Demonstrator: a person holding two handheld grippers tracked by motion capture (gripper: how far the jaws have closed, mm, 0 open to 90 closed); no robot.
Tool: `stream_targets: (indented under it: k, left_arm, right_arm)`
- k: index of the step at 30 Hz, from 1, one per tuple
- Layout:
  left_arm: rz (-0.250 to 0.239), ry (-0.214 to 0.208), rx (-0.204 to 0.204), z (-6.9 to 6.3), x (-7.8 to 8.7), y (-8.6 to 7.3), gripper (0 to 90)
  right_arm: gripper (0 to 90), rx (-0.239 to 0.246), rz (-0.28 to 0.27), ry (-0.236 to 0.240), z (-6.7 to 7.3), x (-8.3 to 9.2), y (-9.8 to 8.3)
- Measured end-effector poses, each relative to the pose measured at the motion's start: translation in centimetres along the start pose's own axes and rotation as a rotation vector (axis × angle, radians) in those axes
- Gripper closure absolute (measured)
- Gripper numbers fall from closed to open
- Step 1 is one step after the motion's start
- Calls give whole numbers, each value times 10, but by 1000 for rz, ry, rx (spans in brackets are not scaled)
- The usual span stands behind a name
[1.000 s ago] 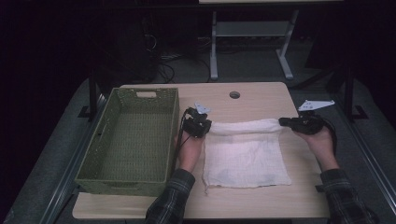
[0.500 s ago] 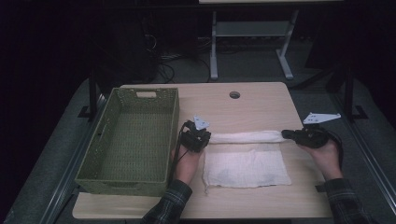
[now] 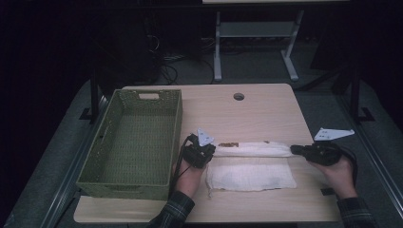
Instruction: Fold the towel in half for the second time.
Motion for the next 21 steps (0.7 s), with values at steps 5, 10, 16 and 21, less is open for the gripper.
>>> stream_targets:
  k: [5,10,16,21]
  left_arm:
    - [2,2,-8,-12,11,-6,865]
    - [16,-3,-44,-25,19,-15,866]
    - [34,-11,-55,-33,28,-25,865]
    - [49,-2,-54,-34,33,-34,865]
  right_arm:
    - [850,11,-3,9,9,7,-5]
    - [850,21,6,17,18,15,-12]
    - [850,20,5,29,29,25,-21]
    - [849,14,14,51,42,29,-28]
Point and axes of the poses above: each handheld gripper's, and its own axes: x roughly backward along the jaws, y roughly out of its top, z roughly to its left, the point moved 9 cm from there along -x, roughly forward along the jaws, and after that the axes turned 11 degrees about -z, right-handed, at the moved point
